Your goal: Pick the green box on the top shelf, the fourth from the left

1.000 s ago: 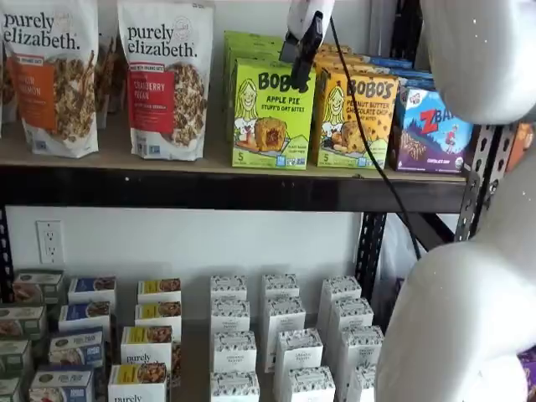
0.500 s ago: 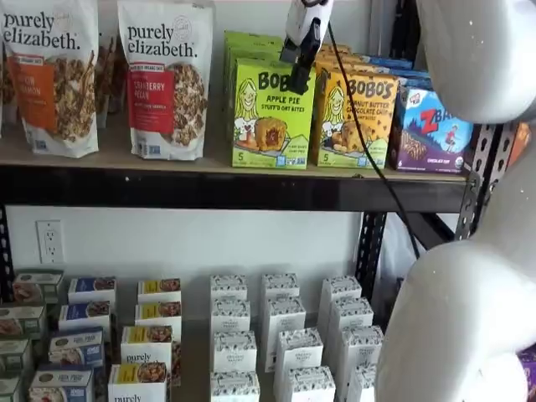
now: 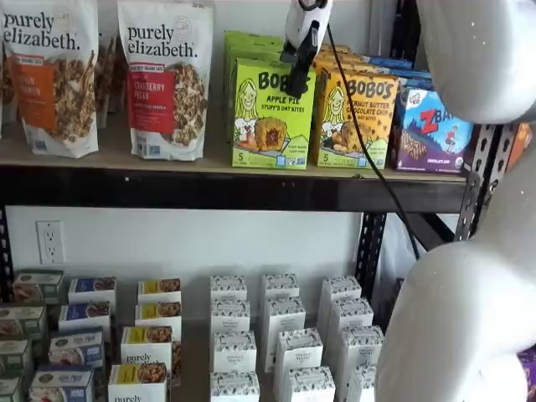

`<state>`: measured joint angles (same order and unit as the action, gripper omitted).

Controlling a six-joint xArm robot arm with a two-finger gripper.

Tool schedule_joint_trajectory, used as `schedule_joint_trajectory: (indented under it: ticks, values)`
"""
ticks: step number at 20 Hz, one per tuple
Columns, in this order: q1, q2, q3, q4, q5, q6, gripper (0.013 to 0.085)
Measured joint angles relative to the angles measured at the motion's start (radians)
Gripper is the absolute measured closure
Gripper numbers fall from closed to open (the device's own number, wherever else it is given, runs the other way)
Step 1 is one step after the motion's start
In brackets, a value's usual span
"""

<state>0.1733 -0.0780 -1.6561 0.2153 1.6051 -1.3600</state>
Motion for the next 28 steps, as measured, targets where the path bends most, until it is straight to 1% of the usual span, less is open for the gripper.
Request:
schedule_joint_trajectory:
  ticks: [1,2,6,13,14,15,16,17,19,20,21,22,23,24,25,26,27,28]
  values:
    - [0.000,-0.001,0.001,0.000,-0.001,0.000,0.0290]
    - [-0.001,-0.002,0.003,0.001,-0.002,-0.001,0.0330]
    - [-0.002,0.002,-0.004,0.001,0.011,-0.002,0.0330]
    - [-0.003,-0.003,-0.002,0.005,0.009,-0.002,0.0330]
    - [-0.003,-0.005,0.000,0.006,0.006,-0.002,0.0370]
    - [-0.003,-0.007,0.002,0.007,0.004,-0.002,0.0370]
    - [-0.003,-0.009,0.003,0.007,0.003,-0.001,0.0410]
    - [-0.003,-0.010,0.004,0.007,0.002,-0.001,0.0410]
    - [-0.002,-0.012,0.006,0.007,0.001,0.000,0.0490]
    - [-0.002,-0.013,0.006,0.008,0.000,0.000,0.0490]
    - [-0.002,-0.014,0.007,0.008,0.000,0.001,0.0530]
    - [-0.002,-0.015,0.007,0.009,0.001,0.001,0.0530]
    - [-0.002,-0.015,0.007,0.010,0.001,0.001,0.0570]
    - [-0.002,-0.015,0.007,0.011,0.003,0.001,0.0570]
    - [-0.002,-0.015,0.006,0.012,0.004,0.001,0.0610]
    - [-0.003,-0.015,0.006,0.012,0.005,0.001,0.0610]
    - [-0.003,-0.015,0.005,0.012,0.006,0.001,0.0650]
    - [-0.003,-0.015,0.003,0.011,0.010,0.001,0.0650]
